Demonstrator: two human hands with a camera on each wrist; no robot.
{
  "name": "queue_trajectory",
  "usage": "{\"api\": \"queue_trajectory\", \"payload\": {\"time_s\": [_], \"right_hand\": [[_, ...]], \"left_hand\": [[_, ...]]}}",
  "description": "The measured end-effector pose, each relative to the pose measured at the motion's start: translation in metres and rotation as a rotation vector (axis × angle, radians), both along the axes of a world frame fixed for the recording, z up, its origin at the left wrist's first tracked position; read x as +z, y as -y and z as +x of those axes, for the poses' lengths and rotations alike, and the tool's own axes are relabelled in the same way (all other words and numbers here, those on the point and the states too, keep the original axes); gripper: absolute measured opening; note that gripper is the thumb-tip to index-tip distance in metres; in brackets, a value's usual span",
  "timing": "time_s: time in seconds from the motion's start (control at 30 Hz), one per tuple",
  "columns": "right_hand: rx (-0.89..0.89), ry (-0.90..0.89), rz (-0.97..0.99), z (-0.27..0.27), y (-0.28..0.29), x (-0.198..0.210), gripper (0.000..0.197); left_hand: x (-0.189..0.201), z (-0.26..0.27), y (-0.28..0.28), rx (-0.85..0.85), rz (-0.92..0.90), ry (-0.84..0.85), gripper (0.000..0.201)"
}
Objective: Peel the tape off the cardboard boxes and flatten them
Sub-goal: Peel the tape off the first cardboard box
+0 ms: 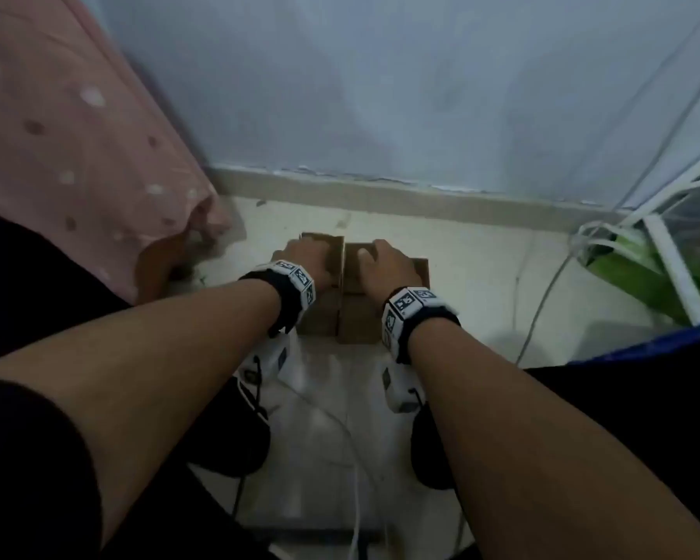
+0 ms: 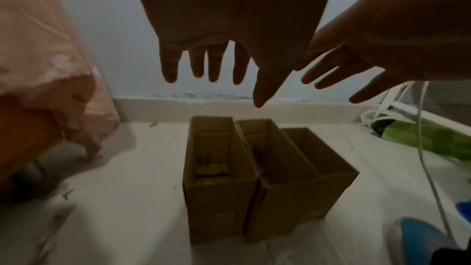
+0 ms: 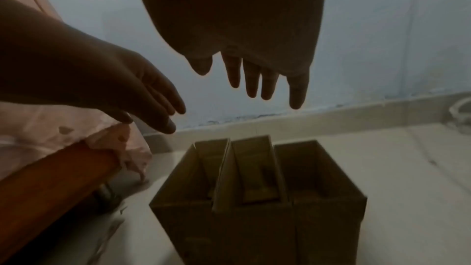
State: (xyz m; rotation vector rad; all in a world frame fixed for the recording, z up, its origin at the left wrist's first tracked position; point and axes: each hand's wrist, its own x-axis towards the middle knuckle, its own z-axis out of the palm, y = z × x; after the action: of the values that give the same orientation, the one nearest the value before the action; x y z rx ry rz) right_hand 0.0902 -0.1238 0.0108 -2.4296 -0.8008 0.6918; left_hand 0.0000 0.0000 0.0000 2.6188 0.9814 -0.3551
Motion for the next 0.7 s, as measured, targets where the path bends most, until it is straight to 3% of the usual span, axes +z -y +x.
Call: {"api": "queue_trajectory", "payload": {"time_s": [0.1, 0.3, 0.43, 0.57, 0.7], "right_hand": [[0.045, -0.058, -0.041, -0.003, -0.007, -0.035, 0.050], [0.202, -0.017, -0.115, -0.019, -0.008, -0.077, 0.048], [0.236, -0.012, -0.170, -0.022, -0.003, -0.091, 0.051], [0.277, 0.019, -0.198, -0.025, -0.001, -0.097, 0.051], [0.334, 0.106, -0.171, -0.030, -0.011, -0.076, 0.059]], "left_hand": [[-0.038, -0.002, -0.007, -0.024, -0.091, -0.122, 0.011], [-0.086, -0.015, -0.002, -0.101, -0.165, -0.261, 0.031], [-0.102, -0.020, 0.002, -0.147, -0.104, -0.321, 0.028], [-0.094, -0.014, -0.003, -0.156, -0.002, -0.299, 0.023], [-0.043, 0.004, -0.023, -0.169, 0.018, -0.235, 0.024]]}}
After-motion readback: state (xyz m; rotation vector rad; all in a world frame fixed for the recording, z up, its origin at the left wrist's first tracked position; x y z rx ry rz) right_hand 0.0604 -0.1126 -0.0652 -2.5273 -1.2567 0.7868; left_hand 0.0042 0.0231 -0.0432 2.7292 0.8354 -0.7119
